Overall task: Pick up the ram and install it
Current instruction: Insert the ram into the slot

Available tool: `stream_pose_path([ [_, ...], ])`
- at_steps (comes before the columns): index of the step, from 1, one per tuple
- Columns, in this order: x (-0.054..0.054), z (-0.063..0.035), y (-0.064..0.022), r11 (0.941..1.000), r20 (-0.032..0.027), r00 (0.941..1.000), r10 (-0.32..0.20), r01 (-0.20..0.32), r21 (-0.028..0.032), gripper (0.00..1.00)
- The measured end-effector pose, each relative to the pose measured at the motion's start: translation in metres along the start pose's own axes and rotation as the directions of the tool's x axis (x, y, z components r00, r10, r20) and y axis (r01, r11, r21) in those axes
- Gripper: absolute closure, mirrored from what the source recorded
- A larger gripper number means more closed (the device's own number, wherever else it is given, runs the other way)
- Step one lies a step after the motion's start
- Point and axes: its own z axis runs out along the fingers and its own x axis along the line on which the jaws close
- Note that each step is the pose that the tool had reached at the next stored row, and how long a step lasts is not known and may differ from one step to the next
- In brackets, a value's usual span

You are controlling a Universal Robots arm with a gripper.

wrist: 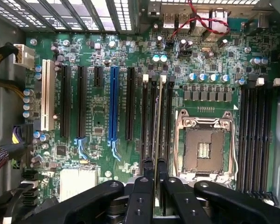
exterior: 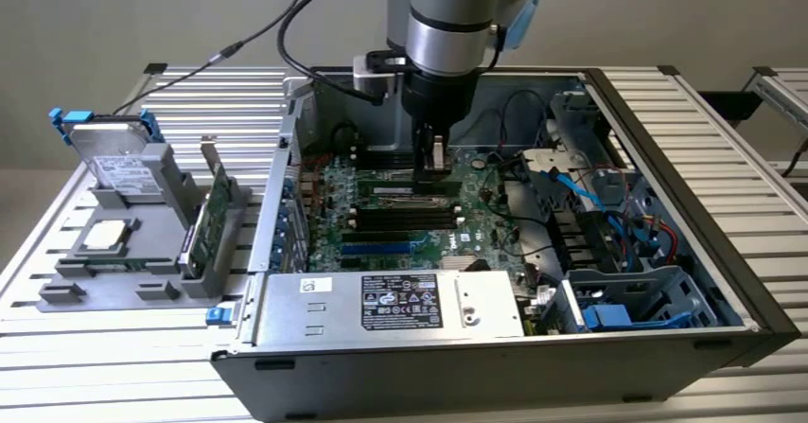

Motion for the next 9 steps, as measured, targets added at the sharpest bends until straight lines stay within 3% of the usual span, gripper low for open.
stream_pose_path([
  [9,0.004,0.0163,0.0,1.0,-0.001,1.0,0.004,-0.004,0.0024,0.87],
])
